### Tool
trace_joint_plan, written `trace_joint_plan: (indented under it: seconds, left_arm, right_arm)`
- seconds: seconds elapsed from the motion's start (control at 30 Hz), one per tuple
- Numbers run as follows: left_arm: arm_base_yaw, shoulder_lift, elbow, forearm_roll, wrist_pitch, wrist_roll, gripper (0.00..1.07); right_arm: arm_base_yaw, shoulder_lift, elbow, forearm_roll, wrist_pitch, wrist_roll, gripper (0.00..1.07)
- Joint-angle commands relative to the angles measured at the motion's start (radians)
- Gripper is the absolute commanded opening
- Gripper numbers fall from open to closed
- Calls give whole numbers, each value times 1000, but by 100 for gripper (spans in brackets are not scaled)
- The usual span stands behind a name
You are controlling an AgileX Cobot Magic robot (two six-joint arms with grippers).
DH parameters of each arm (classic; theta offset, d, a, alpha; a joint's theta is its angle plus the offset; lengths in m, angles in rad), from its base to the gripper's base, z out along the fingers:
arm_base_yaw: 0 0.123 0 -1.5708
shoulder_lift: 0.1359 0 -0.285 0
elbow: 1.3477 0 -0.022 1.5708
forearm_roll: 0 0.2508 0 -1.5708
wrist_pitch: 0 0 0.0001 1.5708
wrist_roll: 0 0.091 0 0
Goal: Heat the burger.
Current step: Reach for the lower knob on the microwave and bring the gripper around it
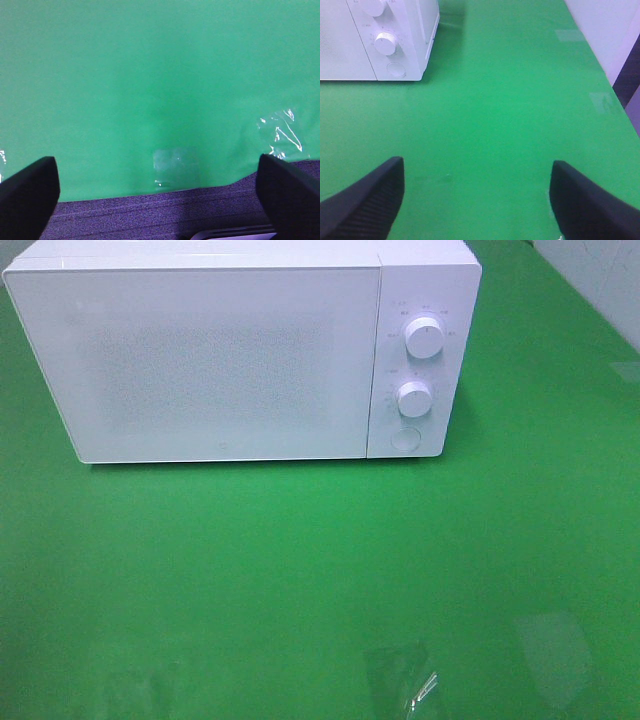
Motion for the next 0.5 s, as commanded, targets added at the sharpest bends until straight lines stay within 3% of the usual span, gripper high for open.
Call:
trace_joint_plan:
  seconds: [0.03,0.37,0.5]
  left_arm:
    - [3,-114,37,-1,-47,1,102]
    - [3,-402,74,-8,-93,-7,101]
    - [3,-436,74,-12,-93,-7,101]
  right_arm:
    - [-3,-27,0,-5,-11,-5,76]
    - [-3,-27,0,-5,-11,-6,76]
    - [-3,-27,0,-5,-11,-6,76]
